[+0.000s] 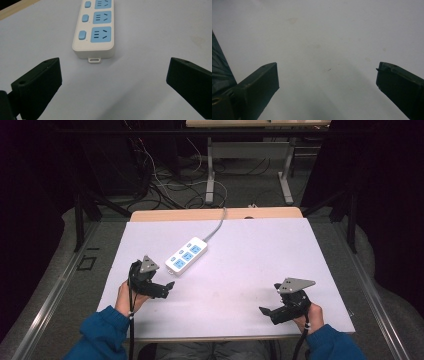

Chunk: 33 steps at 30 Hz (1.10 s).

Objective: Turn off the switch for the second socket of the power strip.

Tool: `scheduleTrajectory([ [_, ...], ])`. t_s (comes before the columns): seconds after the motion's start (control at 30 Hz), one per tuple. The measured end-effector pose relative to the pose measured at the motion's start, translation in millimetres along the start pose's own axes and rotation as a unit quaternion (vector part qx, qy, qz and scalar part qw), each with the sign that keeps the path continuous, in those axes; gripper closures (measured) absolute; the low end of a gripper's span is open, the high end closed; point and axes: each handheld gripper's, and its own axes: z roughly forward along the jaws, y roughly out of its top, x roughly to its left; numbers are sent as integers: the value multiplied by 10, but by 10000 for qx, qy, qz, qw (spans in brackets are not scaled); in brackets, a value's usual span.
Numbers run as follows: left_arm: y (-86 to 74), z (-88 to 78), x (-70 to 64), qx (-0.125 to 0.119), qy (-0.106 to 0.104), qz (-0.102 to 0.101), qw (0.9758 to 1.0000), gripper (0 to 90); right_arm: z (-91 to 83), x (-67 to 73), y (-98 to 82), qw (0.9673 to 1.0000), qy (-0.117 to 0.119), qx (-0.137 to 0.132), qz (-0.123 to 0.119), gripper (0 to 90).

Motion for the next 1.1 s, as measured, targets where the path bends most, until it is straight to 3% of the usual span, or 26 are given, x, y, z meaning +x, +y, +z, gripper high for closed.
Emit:
scheduleTrajectory([
  [0.6,-276,-261,-220,0,-18,88,10000,0,5,9,-1,10000,-27,1,35,40],
  [1.1,-473,-462,-300,-125,47,148,9998,0,6,12,-2,10000,-49,0,17,40],
])
